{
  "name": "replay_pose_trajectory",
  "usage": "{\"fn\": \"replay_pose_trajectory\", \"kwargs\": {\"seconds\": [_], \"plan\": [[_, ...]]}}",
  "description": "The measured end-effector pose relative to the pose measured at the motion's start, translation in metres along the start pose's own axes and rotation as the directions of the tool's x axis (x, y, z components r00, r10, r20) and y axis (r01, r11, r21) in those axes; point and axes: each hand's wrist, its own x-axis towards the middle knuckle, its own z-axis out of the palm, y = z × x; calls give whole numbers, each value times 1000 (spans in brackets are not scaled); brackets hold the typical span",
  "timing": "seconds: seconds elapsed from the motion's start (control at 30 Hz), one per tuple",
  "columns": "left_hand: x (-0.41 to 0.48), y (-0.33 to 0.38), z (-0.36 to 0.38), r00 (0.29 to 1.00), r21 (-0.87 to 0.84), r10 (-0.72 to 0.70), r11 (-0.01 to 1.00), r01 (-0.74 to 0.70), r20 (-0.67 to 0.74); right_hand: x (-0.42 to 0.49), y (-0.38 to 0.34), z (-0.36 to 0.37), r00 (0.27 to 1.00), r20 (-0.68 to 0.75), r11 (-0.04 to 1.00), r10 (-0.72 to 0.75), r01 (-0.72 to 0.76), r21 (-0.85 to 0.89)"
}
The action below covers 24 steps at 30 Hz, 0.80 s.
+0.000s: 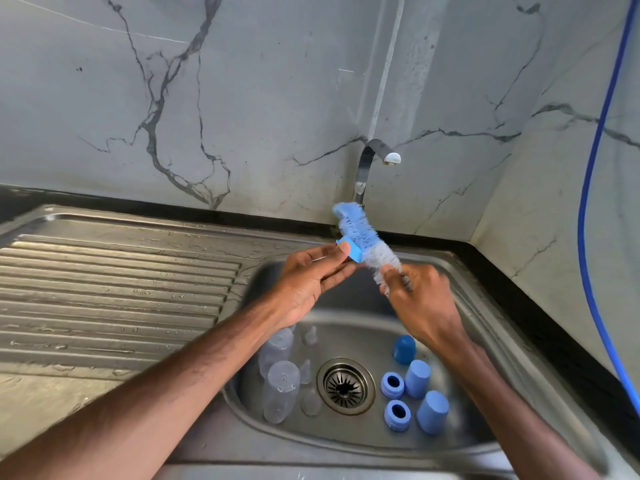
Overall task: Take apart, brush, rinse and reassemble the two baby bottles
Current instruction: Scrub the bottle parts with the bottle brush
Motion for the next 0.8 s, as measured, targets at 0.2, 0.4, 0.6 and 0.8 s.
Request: {"fn": "replay_pose_trajectory", "kwargs": {"seconds": [0.2, 0.4, 0.6, 0.8], "plan": [[1, -4, 2, 999, -135, -28, 990, 25, -16, -6, -4, 7, 998, 4, 999, -55, 55, -1], [0, -5, 3, 998, -137, -69, 988, 68, 0, -11, -8, 8, 996, 32, 995, -87, 88, -41], [-3, 6, 4, 992, -121, -89, 988, 99, 85, -4, -2, 4, 999, -18, 1000, 30, -30, 6], [-6, 14, -3, 975, 17, -78, 997, 76, 207, 0, 1, -1, 998, 3, 997, 57, -57, 49]]}}
